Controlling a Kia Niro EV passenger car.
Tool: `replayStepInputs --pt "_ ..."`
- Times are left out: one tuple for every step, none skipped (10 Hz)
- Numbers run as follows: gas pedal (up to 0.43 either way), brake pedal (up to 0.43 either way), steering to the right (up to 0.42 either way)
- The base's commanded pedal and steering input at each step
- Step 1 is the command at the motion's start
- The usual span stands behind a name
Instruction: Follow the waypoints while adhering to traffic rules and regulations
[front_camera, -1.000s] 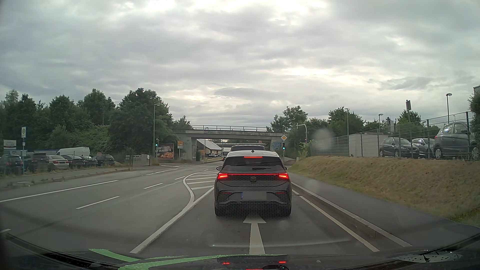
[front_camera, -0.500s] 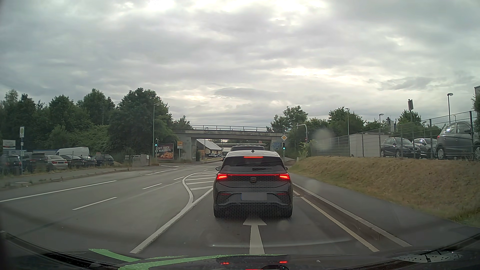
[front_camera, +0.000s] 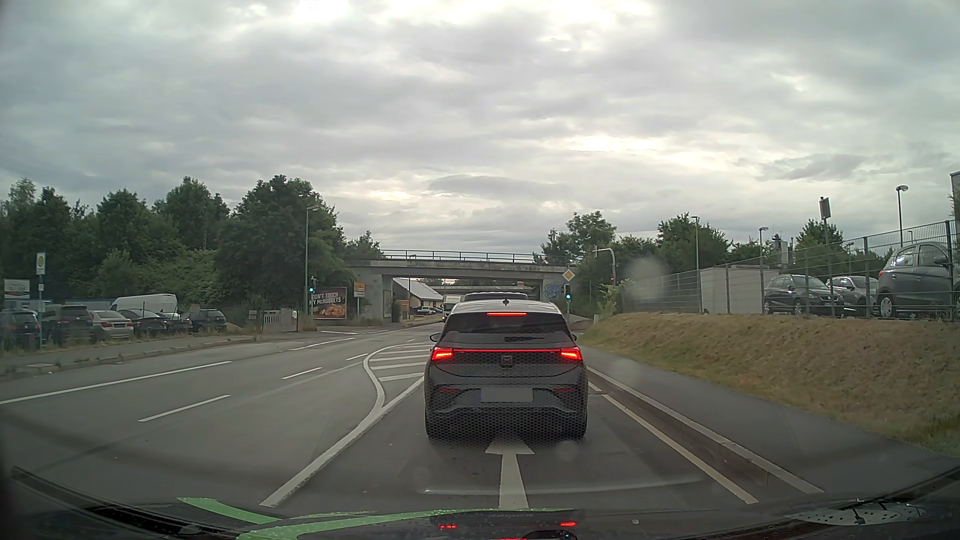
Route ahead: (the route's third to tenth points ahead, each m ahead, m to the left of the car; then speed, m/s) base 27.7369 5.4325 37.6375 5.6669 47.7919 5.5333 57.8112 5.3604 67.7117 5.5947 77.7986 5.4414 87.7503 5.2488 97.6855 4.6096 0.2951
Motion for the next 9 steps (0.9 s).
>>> replayStepInputs --pt "0.0 0.0 0.001" --pt "0.0 0.0 0.001" --pt "0.0 0.0 0.001" --pt "0.0 0.0 0.001" --pt "0.0 0.0 0.001" --pt "0.0 0.0 0.001" --pt "0.0 0.0 0.002" --pt "0.0 0.0 0.002" --pt "0.0 0.0 0.002"
